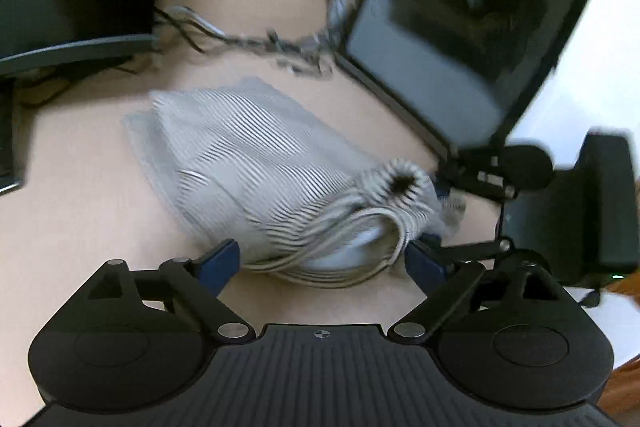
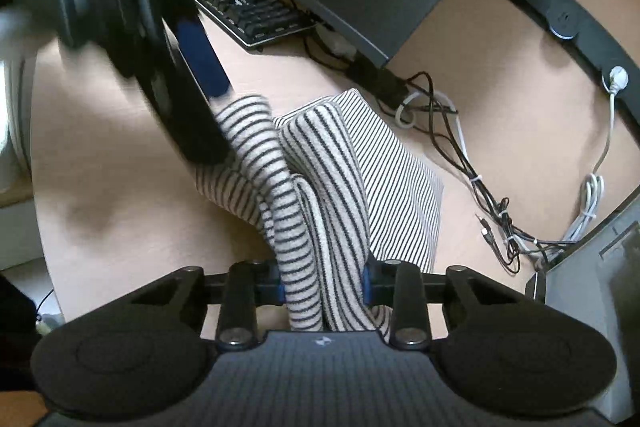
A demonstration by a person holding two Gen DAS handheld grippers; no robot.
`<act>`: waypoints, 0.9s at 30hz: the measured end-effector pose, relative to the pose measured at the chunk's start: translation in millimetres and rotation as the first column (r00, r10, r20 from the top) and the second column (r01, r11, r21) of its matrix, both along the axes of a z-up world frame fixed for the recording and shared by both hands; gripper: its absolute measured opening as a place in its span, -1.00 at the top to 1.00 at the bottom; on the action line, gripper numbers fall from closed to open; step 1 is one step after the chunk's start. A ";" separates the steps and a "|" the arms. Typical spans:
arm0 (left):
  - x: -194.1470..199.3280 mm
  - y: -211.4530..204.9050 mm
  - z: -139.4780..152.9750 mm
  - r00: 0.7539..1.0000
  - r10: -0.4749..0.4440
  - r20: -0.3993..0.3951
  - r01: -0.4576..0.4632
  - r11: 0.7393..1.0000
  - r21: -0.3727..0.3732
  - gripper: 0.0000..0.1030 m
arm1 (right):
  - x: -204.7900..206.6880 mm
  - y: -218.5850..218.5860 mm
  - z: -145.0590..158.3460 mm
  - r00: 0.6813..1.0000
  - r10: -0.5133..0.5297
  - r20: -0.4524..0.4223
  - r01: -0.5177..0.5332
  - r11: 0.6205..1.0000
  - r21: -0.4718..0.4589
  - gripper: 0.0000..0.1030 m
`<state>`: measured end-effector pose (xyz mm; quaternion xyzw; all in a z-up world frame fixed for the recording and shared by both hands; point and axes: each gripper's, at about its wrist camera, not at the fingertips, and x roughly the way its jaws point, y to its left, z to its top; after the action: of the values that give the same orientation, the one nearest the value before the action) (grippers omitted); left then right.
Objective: Fold clothes
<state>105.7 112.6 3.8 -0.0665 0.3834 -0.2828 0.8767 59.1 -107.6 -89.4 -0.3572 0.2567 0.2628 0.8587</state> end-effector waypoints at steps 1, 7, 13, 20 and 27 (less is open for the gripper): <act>3.7 13.4 4.2 1.000 0.024 0.012 -0.024 1.000 -0.004 -0.83 | -0.4 3.4 6.1 1.000 -0.004 -0.005 0.004 1.000 -0.009 0.48; 47.2 29.4 7.7 0.998 -0.005 0.066 0.007 1.000 -0.030 -0.75 | -28.2 24.9 52.4 0.998 0.005 -0.061 -0.012 0.993 -0.121 0.50; 74.8 -19.9 -32.8 0.980 -0.199 -0.009 0.199 0.980 -0.011 -0.46 | -56.3 36.6 96.7 0.984 0.083 -0.159 -0.122 0.960 -0.251 0.50; 68.2 -16.0 -54.5 0.962 -0.267 -0.062 0.268 0.963 0.008 -0.23 | 31.5 58.7 123.0 0.914 0.271 -0.303 -0.346 0.909 -0.231 0.41; 34.9 32.6 -57.7 0.989 -0.122 -0.089 0.120 0.992 -0.023 -0.48 | 126.2 73.2 42.9 0.843 0.311 -0.439 -0.409 0.900 -0.148 0.03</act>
<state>140.5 145.2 -54.0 -0.0634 0.4234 -0.3355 0.8391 185.3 -34.3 -46.4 -0.4362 0.3858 0.4562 0.6729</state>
